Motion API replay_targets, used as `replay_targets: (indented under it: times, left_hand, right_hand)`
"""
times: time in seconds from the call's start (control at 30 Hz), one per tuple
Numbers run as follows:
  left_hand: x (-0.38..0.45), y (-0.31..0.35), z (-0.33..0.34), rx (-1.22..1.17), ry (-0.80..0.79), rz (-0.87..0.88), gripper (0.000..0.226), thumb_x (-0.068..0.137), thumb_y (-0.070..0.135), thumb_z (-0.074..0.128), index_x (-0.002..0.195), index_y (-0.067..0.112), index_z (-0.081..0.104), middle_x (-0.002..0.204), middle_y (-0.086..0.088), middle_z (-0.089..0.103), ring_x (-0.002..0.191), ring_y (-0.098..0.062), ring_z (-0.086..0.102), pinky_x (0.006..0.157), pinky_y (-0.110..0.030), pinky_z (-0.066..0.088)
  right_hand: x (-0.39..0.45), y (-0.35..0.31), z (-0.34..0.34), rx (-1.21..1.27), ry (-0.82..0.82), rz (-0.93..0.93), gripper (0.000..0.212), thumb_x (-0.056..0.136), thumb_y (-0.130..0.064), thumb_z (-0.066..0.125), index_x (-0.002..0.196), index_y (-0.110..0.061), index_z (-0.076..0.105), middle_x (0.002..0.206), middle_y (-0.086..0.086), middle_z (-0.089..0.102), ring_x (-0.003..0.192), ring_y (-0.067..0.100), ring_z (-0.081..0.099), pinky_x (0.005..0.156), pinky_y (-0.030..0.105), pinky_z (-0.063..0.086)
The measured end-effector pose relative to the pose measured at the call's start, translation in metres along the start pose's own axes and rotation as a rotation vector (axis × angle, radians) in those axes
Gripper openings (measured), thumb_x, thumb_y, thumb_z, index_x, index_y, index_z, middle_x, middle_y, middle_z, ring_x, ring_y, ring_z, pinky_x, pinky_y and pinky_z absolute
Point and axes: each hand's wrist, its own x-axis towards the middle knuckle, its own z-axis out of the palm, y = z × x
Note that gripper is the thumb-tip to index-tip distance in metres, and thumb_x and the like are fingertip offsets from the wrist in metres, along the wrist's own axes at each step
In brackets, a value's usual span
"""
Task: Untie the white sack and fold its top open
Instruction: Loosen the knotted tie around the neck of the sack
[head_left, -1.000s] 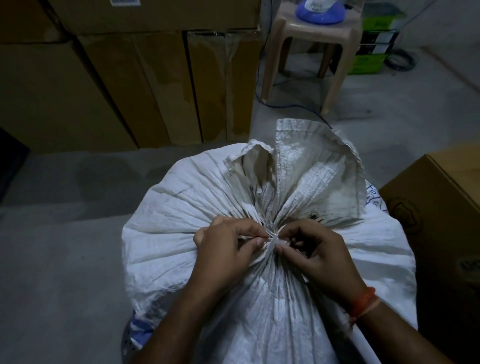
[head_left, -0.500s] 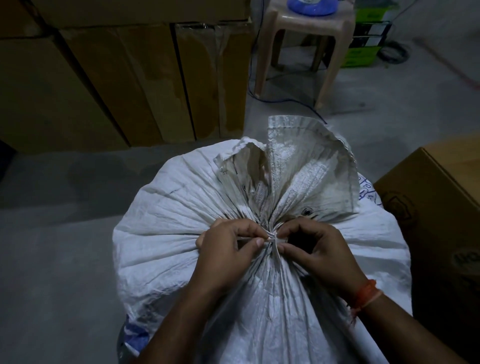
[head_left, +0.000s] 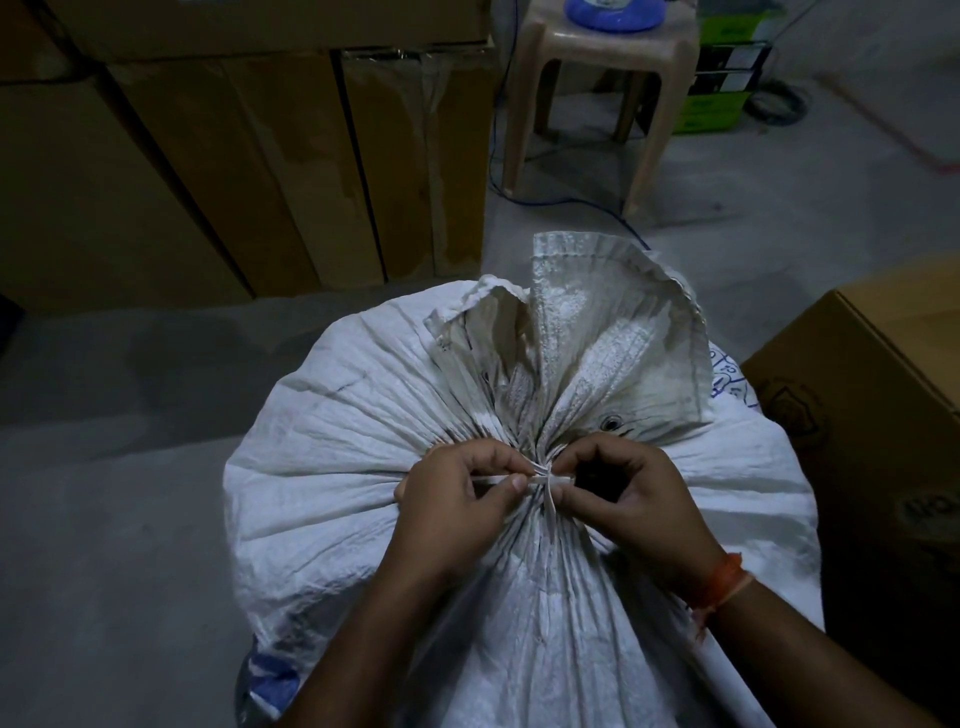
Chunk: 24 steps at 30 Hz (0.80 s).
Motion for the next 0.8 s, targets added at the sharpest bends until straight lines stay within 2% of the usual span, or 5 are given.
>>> replay_targets:
  times: [0.33, 0.57, 0.8]
  left_hand:
    - [0.0028, 0.0015, 0.0035, 0.002, 0.002, -0.016, 0.014, 0.080, 0.040, 0.072, 0.089, 0.034, 0.080, 0.076, 0.004, 0.080, 0.078, -0.016, 0.076, 0.088, -0.052, 0.061]
    - [0.0037, 0.0016, 0.0063, 0.004, -0.020, -0.028, 0.021, 0.073, 0.055, 0.066, 0.086, 0.044, 0.078, 0.076, 0.013, 0.079, 0.079, -0.012, 0.076, 0.095, -0.061, 0.058]
    - [0.0053, 0.0004, 0.0074, -0.002, -0.020, -0.025, 0.017, 0.074, 0.052, 0.067, 0.086, 0.045, 0.078, 0.074, 0.014, 0.078, 0.077, -0.012, 0.074, 0.094, -0.060, 0.058]
  right_hand:
    - [0.0004, -0.0008, 0.0019, 0.057, 0.033, 0.004, 0.013, 0.081, 0.009, 0.081, 0.087, 0.001, 0.073, 0.079, 0.006, 0.073, 0.072, 0.013, 0.067, 0.070, 0.026, 0.054]
    - [0.0001, 0.0001, 0.0003, 0.019, 0.026, 0.003, 0.013, 0.080, 0.004, 0.083, 0.087, -0.003, 0.076, 0.082, 0.007, 0.074, 0.076, 0.012, 0.067, 0.073, 0.025, 0.053]
    - [0.0005, 0.0010, 0.0004, 0.005, 0.015, 0.002, 0.013, 0.080, 0.003, 0.084, 0.088, -0.004, 0.075, 0.081, -0.001, 0.074, 0.075, 0.007, 0.067, 0.073, 0.023, 0.052]
